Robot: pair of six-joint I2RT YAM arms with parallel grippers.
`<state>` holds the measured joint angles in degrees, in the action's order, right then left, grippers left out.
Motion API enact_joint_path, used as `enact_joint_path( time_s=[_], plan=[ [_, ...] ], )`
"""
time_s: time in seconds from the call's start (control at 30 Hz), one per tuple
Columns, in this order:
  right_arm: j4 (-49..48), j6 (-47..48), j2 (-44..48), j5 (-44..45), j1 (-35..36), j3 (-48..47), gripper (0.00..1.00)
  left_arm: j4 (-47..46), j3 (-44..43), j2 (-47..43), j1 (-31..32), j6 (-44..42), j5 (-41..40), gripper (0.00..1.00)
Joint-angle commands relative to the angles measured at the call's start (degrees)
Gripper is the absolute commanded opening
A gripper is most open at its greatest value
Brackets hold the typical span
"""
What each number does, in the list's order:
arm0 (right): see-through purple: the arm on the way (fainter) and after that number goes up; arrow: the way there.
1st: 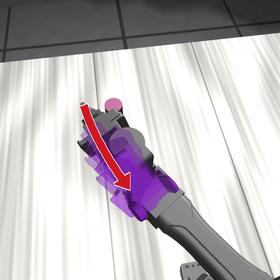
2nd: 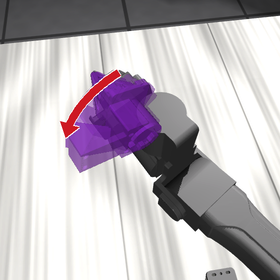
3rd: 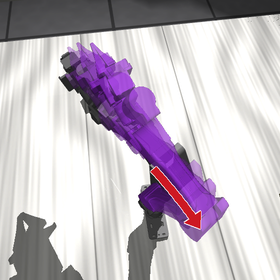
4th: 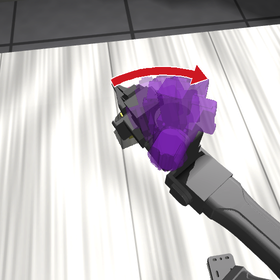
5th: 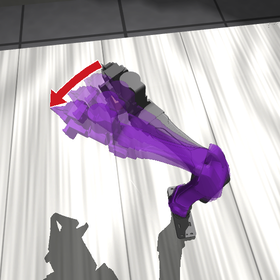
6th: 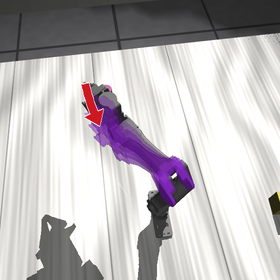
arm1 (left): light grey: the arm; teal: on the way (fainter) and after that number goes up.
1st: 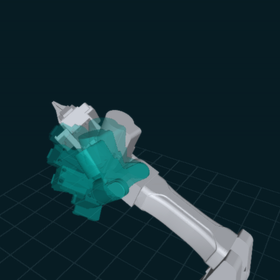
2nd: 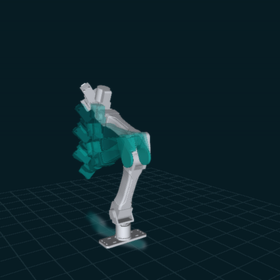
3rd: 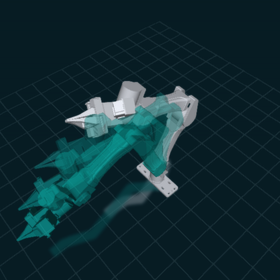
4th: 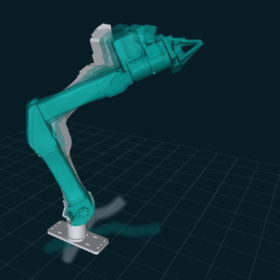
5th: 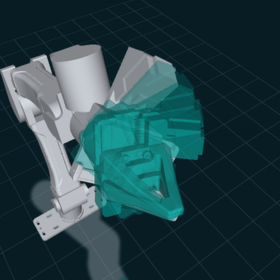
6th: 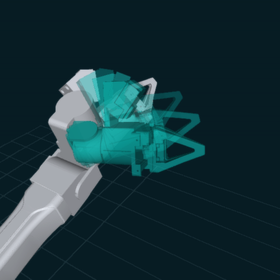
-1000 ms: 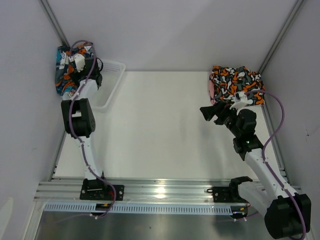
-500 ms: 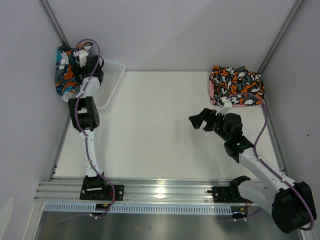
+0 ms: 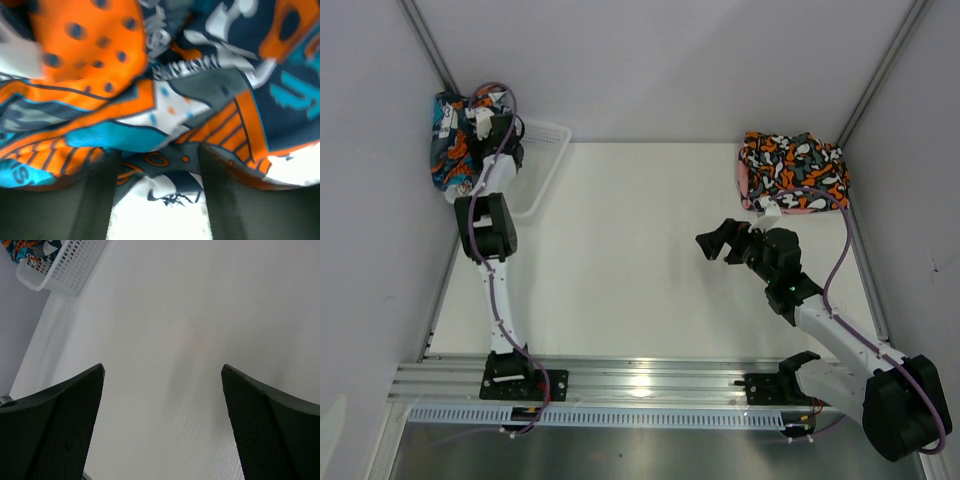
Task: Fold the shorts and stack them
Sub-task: Grab the shorts from the pile
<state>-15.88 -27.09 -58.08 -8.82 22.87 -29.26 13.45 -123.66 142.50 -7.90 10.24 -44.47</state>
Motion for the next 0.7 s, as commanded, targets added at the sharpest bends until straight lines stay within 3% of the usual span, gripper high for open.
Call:
enact_joint_path(
  time_s=[0.0,0.07,0.1,0.17,0.67],
  plan=[
    [-3.54,0.55,-0.27,0.3,0.33,0.25,0.99,9.12,-5.01,1.29,-2.46,2.41,-1.32,0.46],
    [-3.46,0.55,-0.01,0.03,0.5,0.34,0.99,9.23,-3.35,0.15,-3.52,3.29,-1.41,0.3],
    [-3.37,0.64,0.25,0.03,0.42,0.6,0.99,8.87,-2.04,-0.46,-4.05,3.38,-1.58,0.15],
    [-3.19,0.64,0.69,0.2,0.5,0.78,0.99,7.21,0.42,-1.69,-4.58,3.47,-1.41,0.01],
    [-4.07,0.73,-0.63,0.47,0.51,1.04,1.0,-2.03,10.89,-12.94,-1.51,2.86,-0.88,0.0]
  ],
)
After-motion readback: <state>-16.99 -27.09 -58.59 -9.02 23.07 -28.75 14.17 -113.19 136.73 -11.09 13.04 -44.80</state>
